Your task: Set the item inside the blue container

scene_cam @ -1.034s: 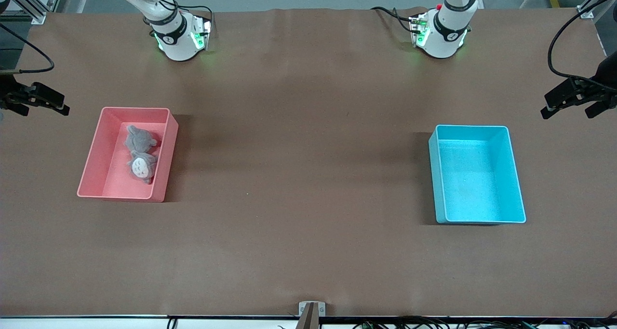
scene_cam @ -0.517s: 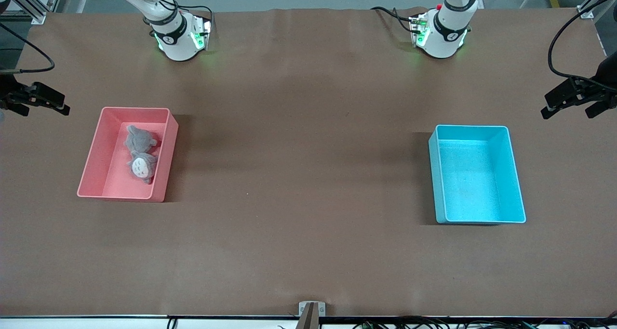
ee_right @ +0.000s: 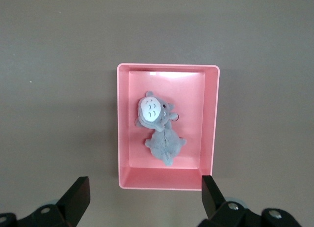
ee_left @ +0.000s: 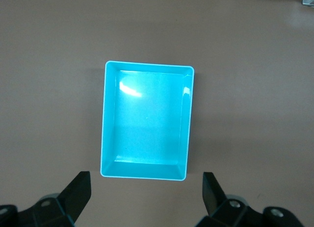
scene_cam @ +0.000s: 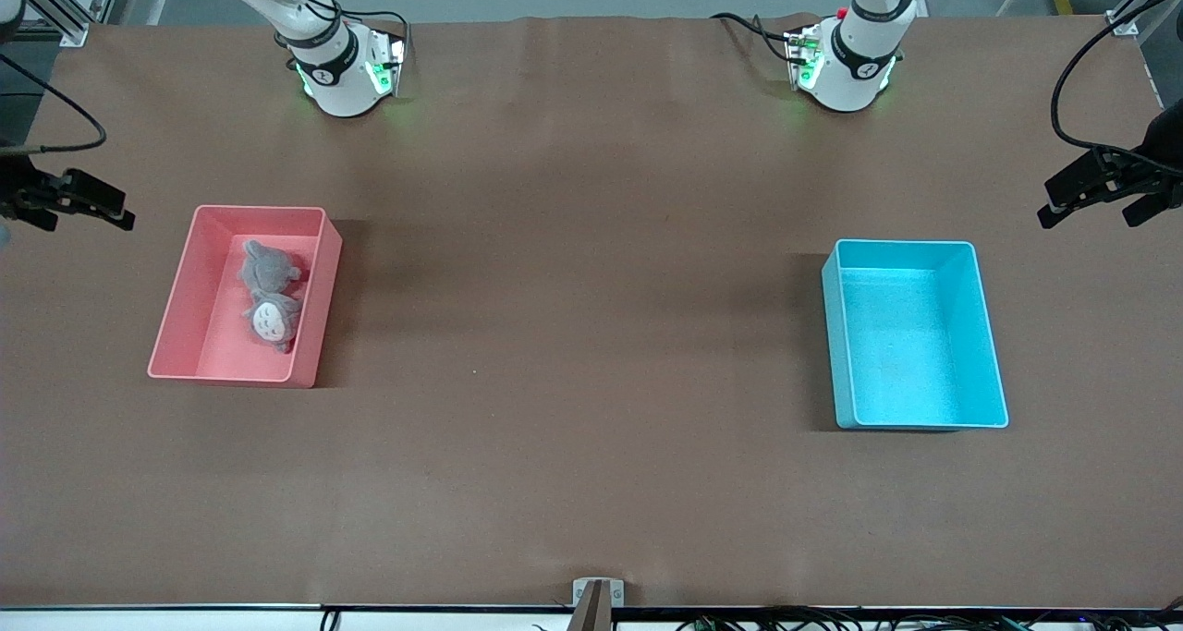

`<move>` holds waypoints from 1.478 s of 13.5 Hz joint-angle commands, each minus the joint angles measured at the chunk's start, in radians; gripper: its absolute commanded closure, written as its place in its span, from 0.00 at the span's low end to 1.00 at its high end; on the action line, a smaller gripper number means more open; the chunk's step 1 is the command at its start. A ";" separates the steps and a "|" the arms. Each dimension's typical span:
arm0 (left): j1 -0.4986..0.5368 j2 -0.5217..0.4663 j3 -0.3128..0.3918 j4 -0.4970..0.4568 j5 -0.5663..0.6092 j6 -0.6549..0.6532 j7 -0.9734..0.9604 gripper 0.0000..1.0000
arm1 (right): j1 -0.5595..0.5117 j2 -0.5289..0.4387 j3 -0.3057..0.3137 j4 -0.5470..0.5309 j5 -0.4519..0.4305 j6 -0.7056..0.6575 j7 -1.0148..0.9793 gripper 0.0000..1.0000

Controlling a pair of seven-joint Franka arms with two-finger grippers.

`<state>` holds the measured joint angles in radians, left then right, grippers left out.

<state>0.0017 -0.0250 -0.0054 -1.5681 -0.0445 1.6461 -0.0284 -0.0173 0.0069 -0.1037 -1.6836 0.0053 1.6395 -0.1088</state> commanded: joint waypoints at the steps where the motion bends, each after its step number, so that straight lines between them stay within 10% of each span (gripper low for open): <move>1: 0.004 -0.001 -0.007 0.017 0.018 -0.012 0.001 0.00 | -0.042 0.113 0.002 0.054 0.015 0.026 -0.014 0.00; 6: 0.004 -0.001 -0.007 0.017 0.017 -0.012 0.001 0.00 | -0.069 0.246 0.002 0.087 0.016 0.081 -0.011 0.00; 20: 0.009 -0.001 -0.005 0.013 0.015 -0.014 0.001 0.00 | -0.039 0.261 0.006 -0.464 0.113 0.765 0.041 0.00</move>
<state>0.0033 -0.0250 -0.0054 -1.5657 -0.0445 1.6461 -0.0284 -0.0626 0.2900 -0.1000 -2.0842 0.1040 2.3480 -0.0861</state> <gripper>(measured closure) 0.000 0.000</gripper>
